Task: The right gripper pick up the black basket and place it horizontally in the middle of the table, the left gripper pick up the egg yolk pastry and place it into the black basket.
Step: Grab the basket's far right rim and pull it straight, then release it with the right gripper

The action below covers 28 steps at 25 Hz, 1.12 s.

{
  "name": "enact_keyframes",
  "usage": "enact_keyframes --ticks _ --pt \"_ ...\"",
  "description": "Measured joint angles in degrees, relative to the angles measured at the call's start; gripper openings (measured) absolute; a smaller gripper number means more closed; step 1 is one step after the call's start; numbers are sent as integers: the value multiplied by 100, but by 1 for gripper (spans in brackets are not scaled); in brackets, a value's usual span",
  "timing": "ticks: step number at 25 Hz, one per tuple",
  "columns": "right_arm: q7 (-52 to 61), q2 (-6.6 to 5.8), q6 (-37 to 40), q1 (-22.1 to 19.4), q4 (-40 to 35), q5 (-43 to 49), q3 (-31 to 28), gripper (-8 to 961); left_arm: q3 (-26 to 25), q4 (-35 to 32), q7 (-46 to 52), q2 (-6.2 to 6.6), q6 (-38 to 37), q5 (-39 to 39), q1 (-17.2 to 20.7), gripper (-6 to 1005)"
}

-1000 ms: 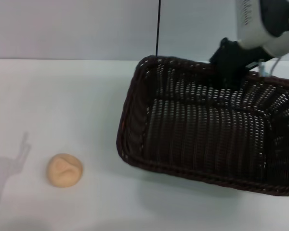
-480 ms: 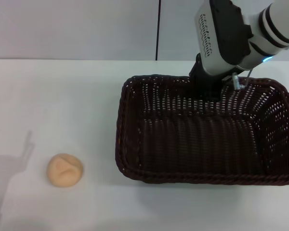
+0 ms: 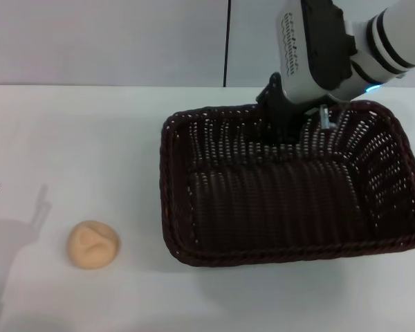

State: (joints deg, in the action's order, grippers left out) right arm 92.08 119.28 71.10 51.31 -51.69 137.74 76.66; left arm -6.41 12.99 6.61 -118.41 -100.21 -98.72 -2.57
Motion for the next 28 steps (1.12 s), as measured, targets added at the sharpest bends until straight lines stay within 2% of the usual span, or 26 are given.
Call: enact_keyframes --ticks 5,16,28 --pt "76 5 38 -237 -404 -286 -1 351 0 -27 53 11 23 -9 -23 721" --pt "138 3 36 -472 -478 -495 50 698 2 -384 534 20 -2 -25 -144 716" --pt "550 -4 -42 -694 -975 -198 156 698 132 -402 534 19 33 -34 -102 709"
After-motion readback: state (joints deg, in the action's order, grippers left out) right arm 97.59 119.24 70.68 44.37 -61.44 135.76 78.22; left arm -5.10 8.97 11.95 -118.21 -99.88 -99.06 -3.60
